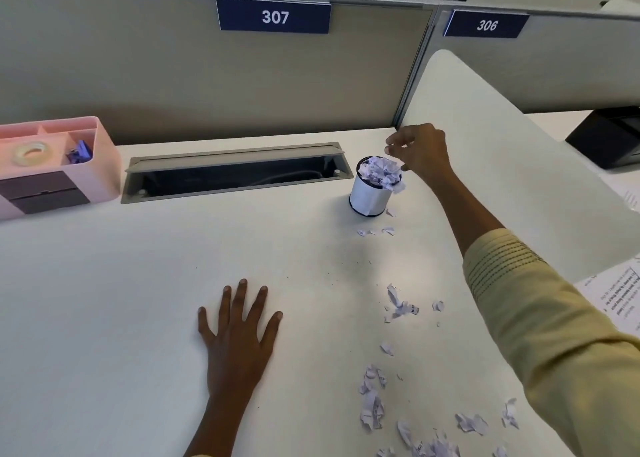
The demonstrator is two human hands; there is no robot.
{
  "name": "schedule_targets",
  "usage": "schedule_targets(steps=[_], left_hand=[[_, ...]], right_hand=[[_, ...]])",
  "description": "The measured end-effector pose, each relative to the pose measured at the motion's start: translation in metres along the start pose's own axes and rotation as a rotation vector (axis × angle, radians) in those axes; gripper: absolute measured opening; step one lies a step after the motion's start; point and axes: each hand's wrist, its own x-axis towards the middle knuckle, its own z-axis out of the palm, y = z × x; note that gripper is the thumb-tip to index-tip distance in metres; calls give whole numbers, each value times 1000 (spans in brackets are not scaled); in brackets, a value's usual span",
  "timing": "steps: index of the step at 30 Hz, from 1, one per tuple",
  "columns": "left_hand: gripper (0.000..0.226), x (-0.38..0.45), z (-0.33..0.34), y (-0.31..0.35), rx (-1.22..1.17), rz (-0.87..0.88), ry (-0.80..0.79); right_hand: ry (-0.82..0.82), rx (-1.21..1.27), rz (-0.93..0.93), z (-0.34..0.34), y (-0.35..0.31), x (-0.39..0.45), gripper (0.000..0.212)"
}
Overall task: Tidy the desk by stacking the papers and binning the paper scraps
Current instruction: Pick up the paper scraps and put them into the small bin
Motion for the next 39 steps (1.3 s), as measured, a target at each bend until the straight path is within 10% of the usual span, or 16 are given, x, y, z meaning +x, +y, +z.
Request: schedule_targets(steps=[7,18,26,39], left_hand=[[61,1,1,-1,5,-4,-10],[60,0,1,-1,0,0,3],[60,0,2,-1,4,-8,-1],[60,0,2,-1,3,-15,-12]], right_hand=[[-142,-417,-214,30,34,-27,52],[-368,-537,-279,40,33,-17,49],[-48,-346,-331,28,24,-16,73],[-450,-447,-188,45,26,-16,56]])
